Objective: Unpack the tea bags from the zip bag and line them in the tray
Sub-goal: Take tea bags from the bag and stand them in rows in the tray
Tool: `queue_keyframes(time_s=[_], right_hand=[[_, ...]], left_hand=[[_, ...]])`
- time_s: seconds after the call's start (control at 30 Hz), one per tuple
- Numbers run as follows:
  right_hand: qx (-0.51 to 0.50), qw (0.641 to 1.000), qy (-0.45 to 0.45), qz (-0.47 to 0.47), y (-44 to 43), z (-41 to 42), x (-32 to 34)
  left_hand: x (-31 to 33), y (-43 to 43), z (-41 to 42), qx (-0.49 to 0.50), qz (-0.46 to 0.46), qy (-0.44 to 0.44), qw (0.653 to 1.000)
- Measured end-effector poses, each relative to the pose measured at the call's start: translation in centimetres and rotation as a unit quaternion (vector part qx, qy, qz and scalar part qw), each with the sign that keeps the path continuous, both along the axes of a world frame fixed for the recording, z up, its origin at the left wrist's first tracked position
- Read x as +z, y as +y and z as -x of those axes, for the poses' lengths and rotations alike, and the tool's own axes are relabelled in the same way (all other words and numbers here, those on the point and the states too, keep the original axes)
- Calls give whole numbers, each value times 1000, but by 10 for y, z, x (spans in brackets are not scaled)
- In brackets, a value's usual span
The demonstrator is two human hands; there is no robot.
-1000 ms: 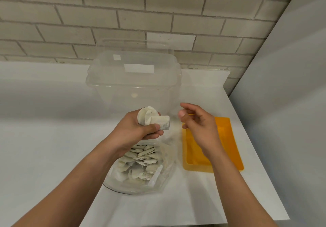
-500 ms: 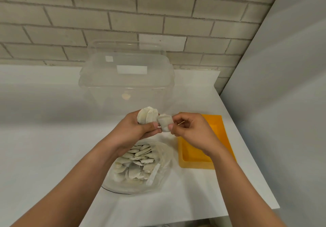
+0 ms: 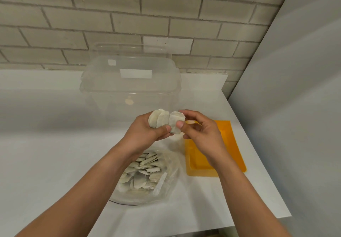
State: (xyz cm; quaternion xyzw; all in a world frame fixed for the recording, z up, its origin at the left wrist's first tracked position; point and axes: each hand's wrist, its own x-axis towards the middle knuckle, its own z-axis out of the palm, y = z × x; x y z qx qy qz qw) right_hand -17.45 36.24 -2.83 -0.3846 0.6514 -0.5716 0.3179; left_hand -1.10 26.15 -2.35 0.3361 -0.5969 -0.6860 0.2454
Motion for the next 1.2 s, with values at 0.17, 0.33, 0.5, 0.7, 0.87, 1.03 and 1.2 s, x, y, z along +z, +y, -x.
queue_keyframes(time_s=[0.17, 0.33, 0.5, 0.7, 0.87, 1.03, 1.2], right_hand=[[-12, 999, 43, -2, 0, 2, 2], [3, 994, 107, 24, 1, 4, 3], [6, 992, 127, 10, 1, 6, 3], [40, 998, 28, -44, 8, 12, -11], [-71, 997, -12, -26, 5, 33, -21], [-145, 981, 76, -99, -7, 79, -70], [-93, 960, 157, -211, -20, 93, -104]], left_hand=[[-2, 1, -1, 1, 87, -69, 994], [0, 3, -1, -1, 150, -126, 981], [-1, 4, 0, -5, 143, -118, 983], [-4, 8, 4, 0, 54, -53, 997], [0, 10, 9, 26, -80, -6, 996], [4, 5, 4, 56, -135, 29, 989], [3, 1, 0, 66, -126, 17, 990]])
